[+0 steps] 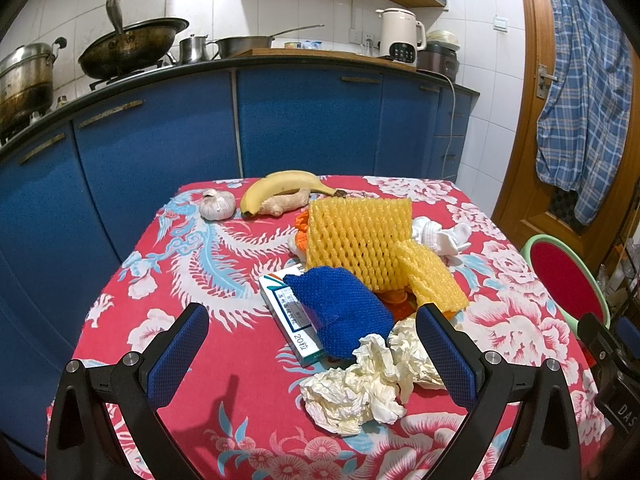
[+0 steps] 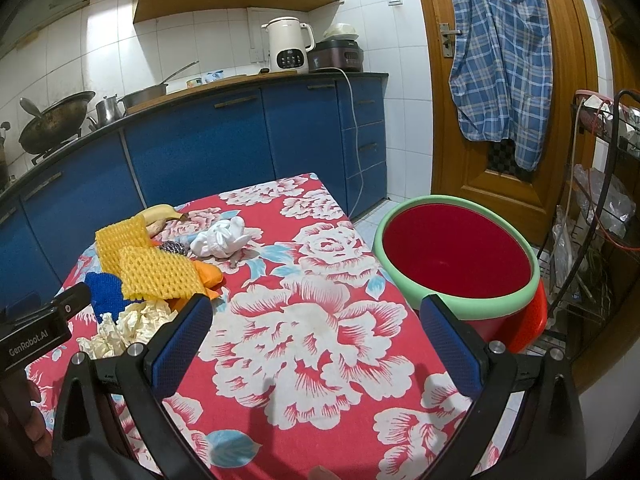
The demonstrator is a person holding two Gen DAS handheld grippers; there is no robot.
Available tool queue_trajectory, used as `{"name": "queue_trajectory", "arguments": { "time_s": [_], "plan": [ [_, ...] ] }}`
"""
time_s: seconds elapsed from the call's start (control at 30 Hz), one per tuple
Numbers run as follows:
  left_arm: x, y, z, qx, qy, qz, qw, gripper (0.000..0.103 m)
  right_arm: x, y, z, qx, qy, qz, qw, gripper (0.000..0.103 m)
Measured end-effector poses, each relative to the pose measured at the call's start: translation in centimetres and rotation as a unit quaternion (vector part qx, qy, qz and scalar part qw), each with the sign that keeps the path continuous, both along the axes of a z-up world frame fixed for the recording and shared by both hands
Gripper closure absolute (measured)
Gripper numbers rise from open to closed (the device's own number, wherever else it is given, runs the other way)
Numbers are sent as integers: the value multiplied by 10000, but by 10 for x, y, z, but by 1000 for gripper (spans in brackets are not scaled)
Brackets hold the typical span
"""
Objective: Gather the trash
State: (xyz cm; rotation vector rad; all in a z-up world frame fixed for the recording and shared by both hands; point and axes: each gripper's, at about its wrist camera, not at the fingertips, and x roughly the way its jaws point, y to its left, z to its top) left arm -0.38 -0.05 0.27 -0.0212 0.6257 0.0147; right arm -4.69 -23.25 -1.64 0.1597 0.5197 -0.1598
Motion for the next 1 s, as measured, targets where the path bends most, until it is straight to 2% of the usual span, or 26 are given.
{"name": "queue_trajectory", "arguments": {
  "time_s": [0.63,1.0],
  "plan": [
    [6,5,-3,22,18,-50,10000,0,4,-2,-3,43,46,46,10000,1],
    [43,7,2,-136,187,-298,9993,3,18,1,-9,7,224,120,9997,1]
  ]
}}
